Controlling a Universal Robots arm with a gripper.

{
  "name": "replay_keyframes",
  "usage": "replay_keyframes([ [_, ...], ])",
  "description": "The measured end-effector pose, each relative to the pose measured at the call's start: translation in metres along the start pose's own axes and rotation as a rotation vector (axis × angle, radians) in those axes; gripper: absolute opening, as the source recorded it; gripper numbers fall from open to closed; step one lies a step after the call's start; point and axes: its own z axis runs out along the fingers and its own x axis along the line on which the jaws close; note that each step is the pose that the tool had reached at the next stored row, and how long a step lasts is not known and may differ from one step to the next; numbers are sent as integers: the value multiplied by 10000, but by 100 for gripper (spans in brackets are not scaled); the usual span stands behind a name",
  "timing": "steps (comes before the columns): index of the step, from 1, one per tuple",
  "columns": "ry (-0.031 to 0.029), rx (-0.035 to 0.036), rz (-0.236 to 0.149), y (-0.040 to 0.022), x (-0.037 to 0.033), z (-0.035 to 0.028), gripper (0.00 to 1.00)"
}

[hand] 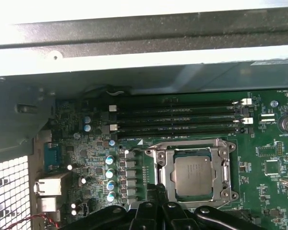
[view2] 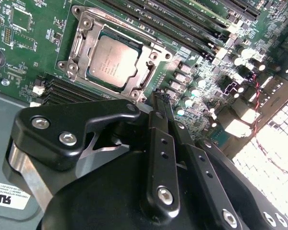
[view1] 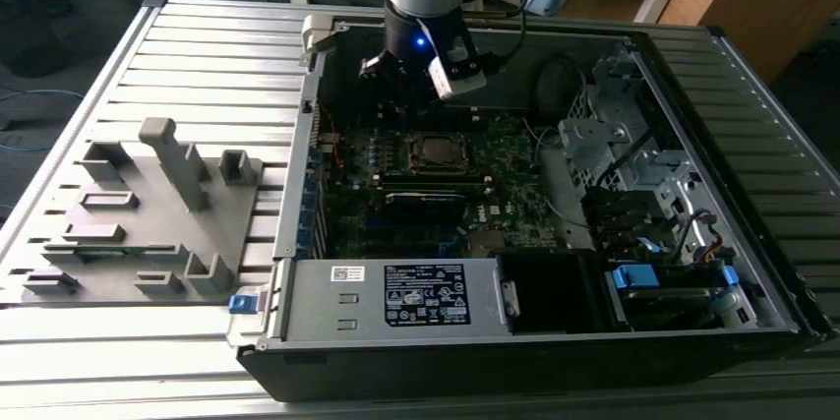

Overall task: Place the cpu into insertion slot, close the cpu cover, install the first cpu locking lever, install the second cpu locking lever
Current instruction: 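Install the first cpu locking lever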

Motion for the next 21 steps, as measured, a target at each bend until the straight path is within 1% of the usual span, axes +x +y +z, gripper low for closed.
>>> replay_keyframes([
  [6,0,-1,-2,-5,68,4,11],
  [8,-1,-1,-1,-6,81,5,11],
  [13,0,-1,-1,-7,83,2,11],
  [21,-1,-2,-1,-5,83,-24,11],
])
